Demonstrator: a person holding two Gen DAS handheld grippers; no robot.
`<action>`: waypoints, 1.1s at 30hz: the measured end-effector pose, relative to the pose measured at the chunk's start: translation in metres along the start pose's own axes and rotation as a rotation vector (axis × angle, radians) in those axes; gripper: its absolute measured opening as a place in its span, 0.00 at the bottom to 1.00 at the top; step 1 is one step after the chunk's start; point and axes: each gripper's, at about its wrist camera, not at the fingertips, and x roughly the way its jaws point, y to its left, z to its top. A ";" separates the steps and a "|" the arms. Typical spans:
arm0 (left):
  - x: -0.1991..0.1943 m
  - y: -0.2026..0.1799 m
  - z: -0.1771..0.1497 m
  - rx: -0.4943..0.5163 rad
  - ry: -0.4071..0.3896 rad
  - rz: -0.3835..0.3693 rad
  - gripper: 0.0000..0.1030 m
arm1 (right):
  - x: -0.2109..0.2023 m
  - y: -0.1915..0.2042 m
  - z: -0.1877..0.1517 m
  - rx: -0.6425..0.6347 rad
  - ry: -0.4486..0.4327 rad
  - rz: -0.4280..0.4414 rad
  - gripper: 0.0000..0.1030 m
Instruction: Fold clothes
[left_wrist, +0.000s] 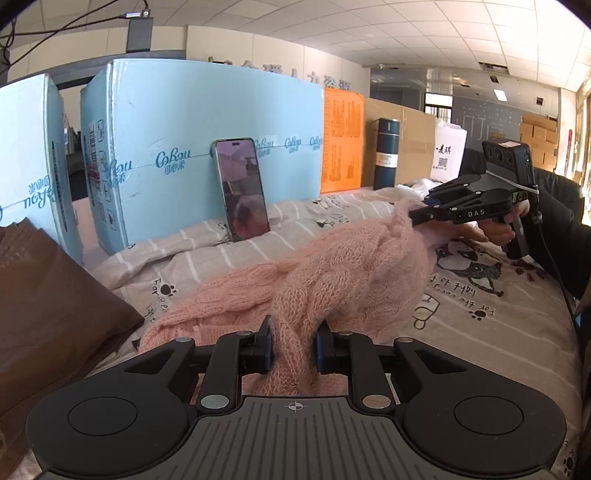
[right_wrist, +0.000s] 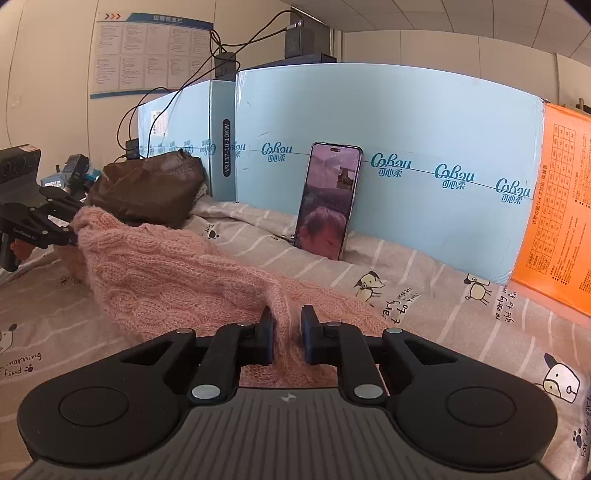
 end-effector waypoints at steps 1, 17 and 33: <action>0.003 0.005 0.001 -0.013 0.007 0.012 0.19 | 0.005 -0.004 0.003 0.000 0.006 0.001 0.13; 0.050 -0.003 0.043 -0.065 -0.027 0.151 0.71 | 0.037 -0.028 -0.005 0.044 0.046 -0.131 0.61; 0.069 -0.009 0.035 -0.104 0.042 0.152 0.14 | -0.069 -0.025 -0.078 0.110 0.204 -0.432 0.59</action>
